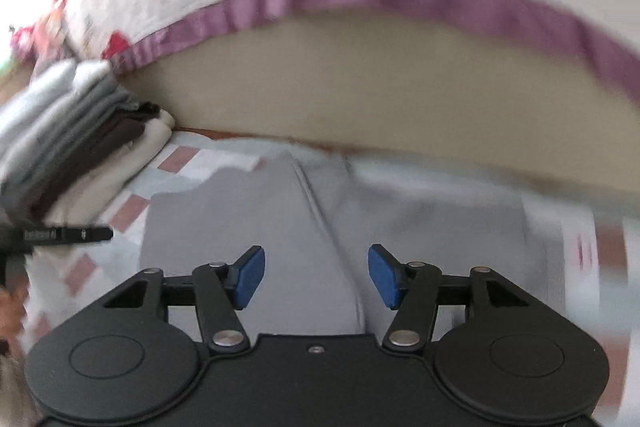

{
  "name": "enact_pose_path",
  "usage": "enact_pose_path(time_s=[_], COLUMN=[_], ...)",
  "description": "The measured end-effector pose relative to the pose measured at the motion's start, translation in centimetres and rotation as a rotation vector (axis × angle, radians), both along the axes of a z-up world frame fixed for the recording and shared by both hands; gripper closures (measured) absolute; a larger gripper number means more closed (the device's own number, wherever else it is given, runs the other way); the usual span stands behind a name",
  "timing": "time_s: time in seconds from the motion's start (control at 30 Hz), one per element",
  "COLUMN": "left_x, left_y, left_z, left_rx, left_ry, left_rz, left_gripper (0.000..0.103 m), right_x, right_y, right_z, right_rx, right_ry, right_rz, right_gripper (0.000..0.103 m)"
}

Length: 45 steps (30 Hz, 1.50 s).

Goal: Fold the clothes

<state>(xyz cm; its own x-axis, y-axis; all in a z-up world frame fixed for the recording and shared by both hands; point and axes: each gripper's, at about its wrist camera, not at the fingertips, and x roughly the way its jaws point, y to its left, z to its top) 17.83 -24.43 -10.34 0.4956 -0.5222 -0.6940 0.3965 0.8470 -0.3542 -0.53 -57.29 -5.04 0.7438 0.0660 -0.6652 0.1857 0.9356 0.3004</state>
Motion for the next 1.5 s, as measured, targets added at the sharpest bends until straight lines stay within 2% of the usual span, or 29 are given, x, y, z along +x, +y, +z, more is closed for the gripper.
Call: enact_pose_path(time_s=[0.1,0.2,0.3,0.37,0.47,0.5,0.53,0.57,0.63,0.67,0.7,0.77,0.83,0.87,0.93,0.97,1.0,1.03,1.07,1.1,1.13,1.17,1.2,1.23,1.27,1.37,1.43,1.47,1.5], left_x=[-3.2,-6.8,-8.9,-10.2,-10.8,-10.7,-10.7,-10.9,-11.4,-11.4,-11.5,-12.0,-13.1,-13.7,-14.5,-14.7,-14.9,-15.0,-15.1,-15.1,-15.2,-15.3,-15.2,-14.7,-14.2,-13.1,-12.4,-12.1,-11.8], left_y=[-2.1,-4.9,-7.5,-9.0,-9.6,-9.9,-10.3,-10.5,-11.0,-10.8,-10.6,-10.3,-10.5,-10.8,-11.3,-11.4,-11.4,-11.4,-11.4,-11.4,-11.5,-11.5,-11.1,-10.9,-10.7,-9.9,-9.5,-9.4,-9.1], left_z=[0.4,-0.3,-1.0,-1.4,-2.3,-2.8,-3.3,-3.5,-3.9,-3.6,-3.3,-3.0,-3.0,-3.1,-3.4,-3.5,-3.5,-3.6,-3.6,-3.6,-3.6,-3.6,-3.5,-3.5,-3.4,-3.4,-3.4,-3.4,-3.0], left_rx=[-0.019,0.028,0.105,0.150,0.156,0.156,0.155,0.167,0.194,0.164,0.132,0.068,0.098,0.141,0.199,0.212,0.225,0.225,0.226,0.226,0.235,0.244,0.250,0.225,0.200,0.159,0.138,0.131,0.118], left_ry=[0.021,0.001,-0.069,-0.120,-0.143,-0.129,-0.114,-0.115,-0.119,-0.093,-0.067,0.004,-0.001,-0.031,-0.074,-0.083,-0.093,-0.095,-0.096,-0.098,-0.104,-0.111,-0.107,-0.058,-0.009,0.094,0.162,0.184,0.193], left_rz=[-0.136,-0.271,-0.382,-0.448,-0.472,-0.490,-0.509,-0.526,-0.559,-0.583,-0.607,-0.656,-0.707,-0.717,-0.726,-0.725,-0.725,-0.723,-0.722,-0.720,-0.720,-0.719,-0.715,-0.701,-0.687,-0.655,-0.648,-0.653,-0.661], left_gripper=[0.064,0.063,0.062,0.061,0.052,0.049,0.048,0.048,0.055,0.063,0.076,0.078,0.077,0.076,0.071,0.070,0.063,0.053,0.052,0.053,0.057,0.068,0.096,0.097,0.097,0.098,0.095,0.095,0.093], right_x=[-4.0,-5.5,-4.0,-3.8,-3.7,-3.8,-4.0,-4.0,-5.1,-6.1,-7.1,-8.6,-9.4,-9.6,-10.0,-10.1,-10.3,-10.5,-10.5,-10.6,-10.7,-10.8,-10.7,-10.6,-10.5,-10.3,-10.2,-10.2,-9.9], right_y=[-0.6,0.3,2.0,2.9,3.8,3.6,3.3,3.0,2.0,1.5,1.0,0.4,0.2,0.1,-0.9,-1.3,-1.8,-2.2,-2.2,-2.1,-2.1,-2.0,-1.9,-1.8,-1.7,-1.3,-1.0,-0.9,-0.8], right_z=[-1.8,-3.4,-4.7,-5.3,-6.2,-6.4,-6.4,-6.3,-5.2,-4.1,-3.1,-2.3,-3.7,-4.6,-6.1,-6.9,-7.6,-8.3,-8.1,-8.0,-7.8,-7.7,-7.9,-8.2,-8.4,-8.9,-8.3,-8.0,-7.7], right_rx=[0.131,0.112,-0.011,-0.090,-0.178,-0.163,-0.134,-0.101,-0.056,-0.041,-0.026,-0.015,-0.031,-0.031,0.051,0.093,0.134,0.169,0.164,0.160,0.155,0.151,0.147,0.143,0.140,0.125,0.066,0.033,0.006], right_ry=[-0.014,0.009,0.049,0.073,0.089,0.065,0.031,0.002,-0.054,-0.074,-0.090,-0.062,0.017,0.047,0.032,0.024,0.016,0.009,0.007,0.004,0.001,0.001,0.012,0.024,0.036,0.070,0.109,0.136,0.158], right_rz=[-0.082,-0.036,-0.008,-0.017,-0.041,-0.048,-0.039,-0.033,-0.054,-0.072,-0.089,-0.120,-0.167,-0.187,-0.225,-0.244,-0.263,-0.280,-0.288,-0.295,-0.303,-0.306,-0.288,-0.270,-0.252,-0.199,-0.209,-0.224,-0.231], right_gripper=[0.051,0.058,0.056,0.049,0.048,0.051,0.080,0.096,0.096,0.097,0.097,0.097,0.097,0.097,0.094,0.089,0.087,0.080,0.064,0.055,0.040,0.038,0.038,0.049,0.096,0.098,0.096,0.074,0.065])
